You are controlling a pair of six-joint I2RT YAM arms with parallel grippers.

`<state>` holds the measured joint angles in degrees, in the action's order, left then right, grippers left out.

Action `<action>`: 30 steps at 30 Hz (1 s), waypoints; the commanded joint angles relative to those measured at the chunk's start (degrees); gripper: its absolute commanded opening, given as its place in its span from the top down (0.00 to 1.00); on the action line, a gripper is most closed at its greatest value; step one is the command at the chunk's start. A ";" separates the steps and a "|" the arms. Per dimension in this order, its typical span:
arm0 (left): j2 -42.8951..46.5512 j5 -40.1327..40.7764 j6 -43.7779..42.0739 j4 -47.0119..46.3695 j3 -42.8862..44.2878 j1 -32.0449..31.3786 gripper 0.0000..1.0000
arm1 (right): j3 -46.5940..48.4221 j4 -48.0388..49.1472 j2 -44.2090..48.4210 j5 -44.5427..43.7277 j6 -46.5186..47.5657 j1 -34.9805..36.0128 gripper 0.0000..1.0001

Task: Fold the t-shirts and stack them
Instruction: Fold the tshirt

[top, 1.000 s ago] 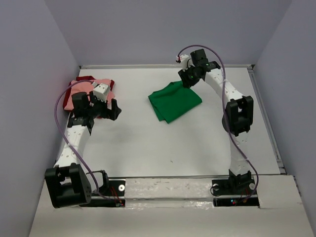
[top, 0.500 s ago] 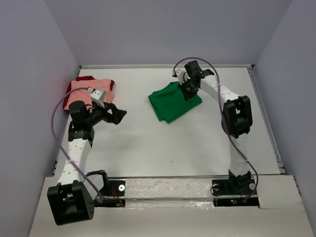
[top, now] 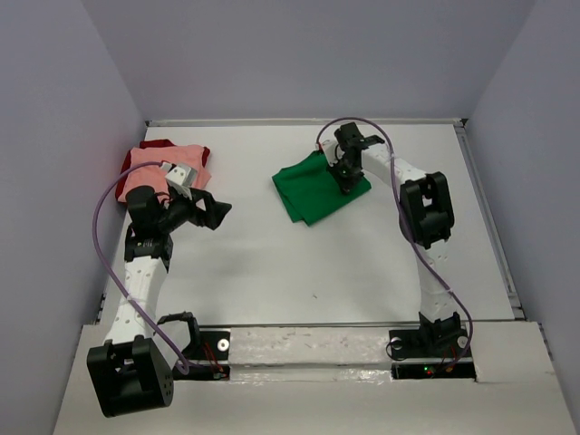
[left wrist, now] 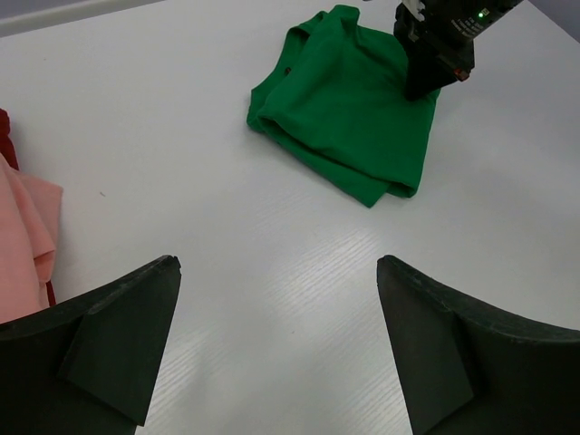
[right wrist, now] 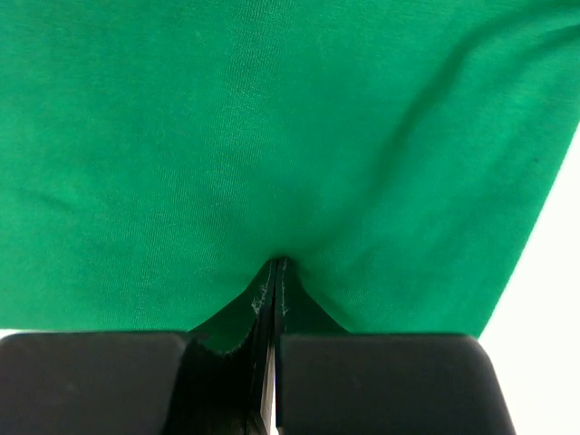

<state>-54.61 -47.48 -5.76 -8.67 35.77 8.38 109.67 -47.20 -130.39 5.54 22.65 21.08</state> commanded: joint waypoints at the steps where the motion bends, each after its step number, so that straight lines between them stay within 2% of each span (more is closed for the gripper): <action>1: 0.47 -0.15 -1.10 -0.65 2.02 0.41 0.01 | -2.61 1.14 -0.57 -0.89 0.90 0.01 1.00; 6: 0.91 -0.33 -1.27 0.67 2.46 0.41 0.01 | -10.15 2.29 3.03 0.70 0.72 0.01 1.00; 15: 1.44 0.73 -2.24 2.34 3.96 0.32 0.01 | -13.95 0.44 7.95 5.00 -0.15 2.55 1.00; 26: 0.03 0.20 -2.06 3.48 5.54 0.32 0.01 | -10.62 -2.81 9.80 7.03 -0.33 5.81 1.00; 30: 0.47 0.02 -2.15 3.57 5.45 0.41 0.01 | -9.82 -3.60 10.24 4.31 0.19 6.34 1.00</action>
<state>-54.85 -46.33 -7.22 -4.43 38.76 8.38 97.54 -48.42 -123.22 10.31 22.90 26.72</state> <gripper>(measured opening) 0.989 0.009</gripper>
